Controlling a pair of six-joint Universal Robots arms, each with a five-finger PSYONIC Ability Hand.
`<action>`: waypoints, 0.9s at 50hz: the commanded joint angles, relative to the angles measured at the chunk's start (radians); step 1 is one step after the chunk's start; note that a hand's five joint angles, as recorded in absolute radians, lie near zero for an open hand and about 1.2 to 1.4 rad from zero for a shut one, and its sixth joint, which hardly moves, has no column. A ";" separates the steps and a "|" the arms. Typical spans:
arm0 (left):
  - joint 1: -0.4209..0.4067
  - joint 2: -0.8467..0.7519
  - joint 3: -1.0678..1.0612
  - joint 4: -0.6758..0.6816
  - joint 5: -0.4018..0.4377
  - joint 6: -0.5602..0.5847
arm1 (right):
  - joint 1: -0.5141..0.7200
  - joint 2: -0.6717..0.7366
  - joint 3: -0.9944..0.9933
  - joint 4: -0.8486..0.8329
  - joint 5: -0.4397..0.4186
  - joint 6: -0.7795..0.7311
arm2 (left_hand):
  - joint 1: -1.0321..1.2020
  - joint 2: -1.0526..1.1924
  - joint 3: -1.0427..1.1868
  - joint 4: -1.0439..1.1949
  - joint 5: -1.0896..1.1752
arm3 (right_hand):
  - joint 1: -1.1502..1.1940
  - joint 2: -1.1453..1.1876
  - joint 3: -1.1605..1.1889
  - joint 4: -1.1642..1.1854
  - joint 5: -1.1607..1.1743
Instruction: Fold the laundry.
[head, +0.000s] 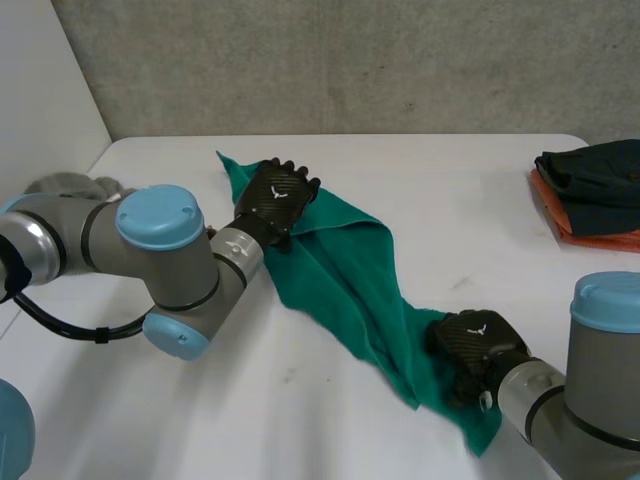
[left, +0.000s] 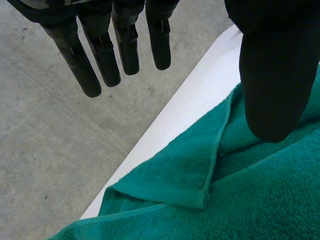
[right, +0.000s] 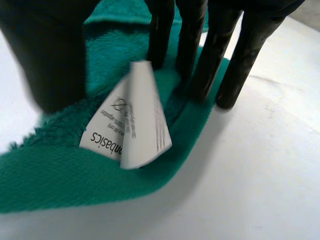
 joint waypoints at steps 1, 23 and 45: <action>0.006 0.002 0.010 0.003 0.001 -0.048 | 0.011 -0.001 -0.018 -0.098 0.053 -0.012 | 0.014 0.005 -0.003 0.015 0.014 | 0.821 0.686 0.697 0.716 0.732; -0.054 -0.141 0.212 -0.034 0.036 -0.191 | 0.074 -0.506 -0.238 0.192 -0.097 -0.061 | -0.097 -0.106 -0.114 -0.097 -0.097 | 0.821 0.686 0.697 0.716 0.732; -0.077 -0.250 0.340 -0.060 -0.033 -0.183 | 0.074 -0.454 -0.278 0.234 -0.096 -0.091 | 1.000 0.991 0.983 1.001 1.000 | 0.821 0.686 0.697 0.716 0.732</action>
